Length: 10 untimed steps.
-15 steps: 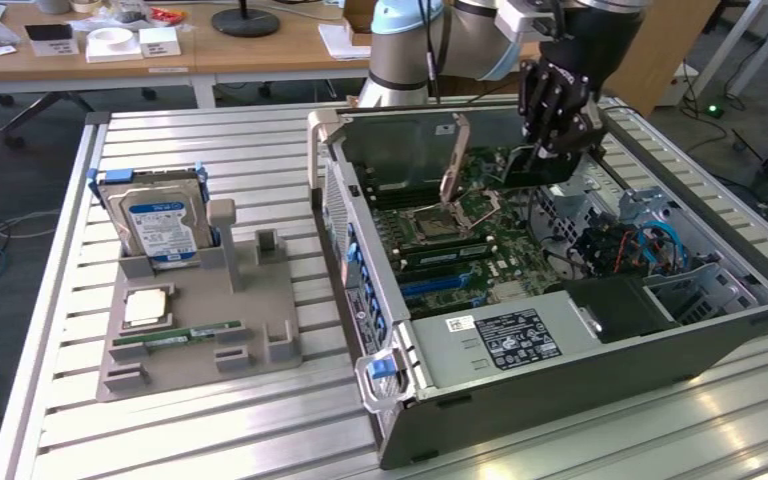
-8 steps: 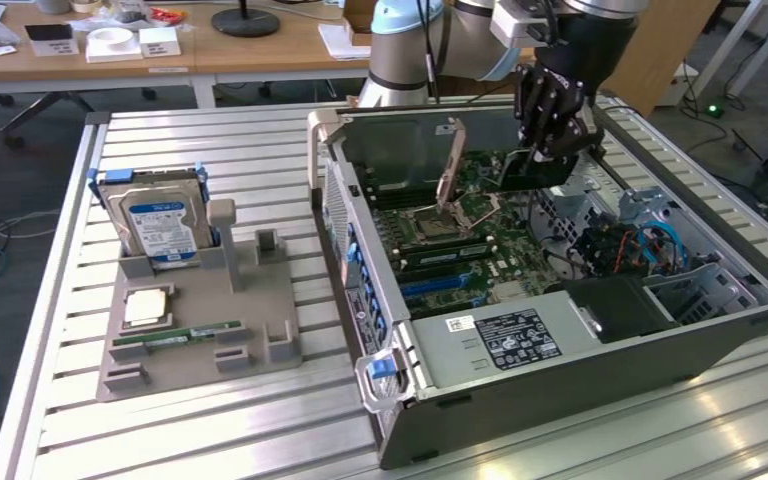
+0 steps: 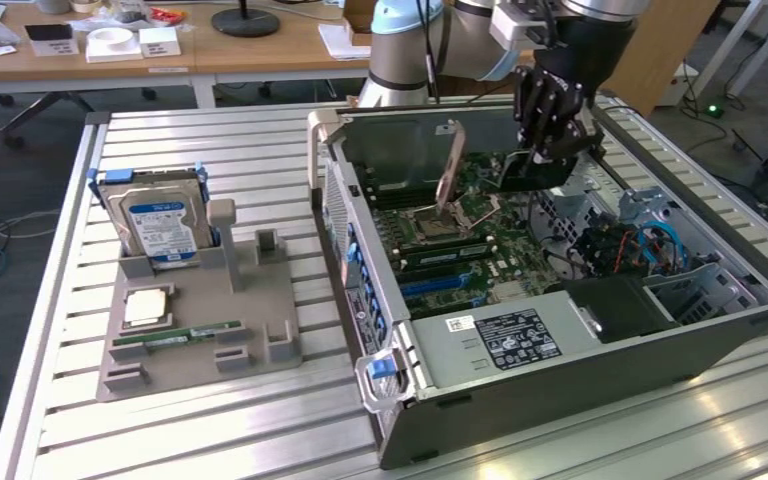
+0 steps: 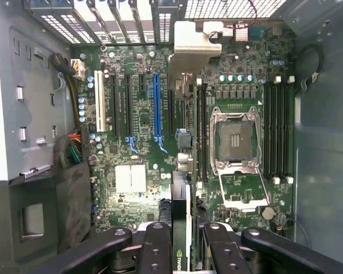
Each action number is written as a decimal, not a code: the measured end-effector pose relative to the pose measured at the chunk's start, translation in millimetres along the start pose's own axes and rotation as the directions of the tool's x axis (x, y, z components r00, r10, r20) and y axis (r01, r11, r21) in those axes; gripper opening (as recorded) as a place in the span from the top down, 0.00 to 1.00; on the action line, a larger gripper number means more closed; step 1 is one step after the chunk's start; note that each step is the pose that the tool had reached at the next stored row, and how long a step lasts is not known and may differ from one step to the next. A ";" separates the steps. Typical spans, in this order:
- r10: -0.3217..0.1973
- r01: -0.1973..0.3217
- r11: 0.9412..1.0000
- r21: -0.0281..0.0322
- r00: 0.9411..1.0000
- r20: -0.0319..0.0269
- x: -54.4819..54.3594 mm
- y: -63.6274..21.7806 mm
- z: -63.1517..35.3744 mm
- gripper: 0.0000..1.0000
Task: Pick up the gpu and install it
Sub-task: 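Insert the gpu into the slot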
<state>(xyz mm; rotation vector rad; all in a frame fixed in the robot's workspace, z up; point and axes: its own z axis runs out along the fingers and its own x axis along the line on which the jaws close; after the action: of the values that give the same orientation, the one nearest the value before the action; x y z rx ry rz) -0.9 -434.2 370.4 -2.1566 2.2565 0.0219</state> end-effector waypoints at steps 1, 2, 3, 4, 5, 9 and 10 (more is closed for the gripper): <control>0.000 0.000 1.000 0.000 1.000 0.000 0.0 0.0 0.8 0.74; 0.000 0.000 1.000 0.000 1.000 0.000 0.0 0.0 1.6 0.74; 0.000 0.000 1.000 0.000 1.000 0.000 0.0 0.1 2.4 0.74; 0.000 0.000 1.000 0.000 1.000 0.000 0.1 0.1 3.1 0.74; 0.000 0.000 1.000 0.000 1.000 0.000 0.1 0.2 3.9 0.74; 0.000 0.000 1.000 0.000 1.000 0.000 0.1 0.2 4.4 0.74; 0.000 0.000 1.000 0.000 1.000 0.000 0.1 0.2 4.4 0.74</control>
<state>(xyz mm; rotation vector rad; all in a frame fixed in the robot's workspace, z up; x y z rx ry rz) -1.0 -434.2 366.0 -2.1567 2.2566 0.0217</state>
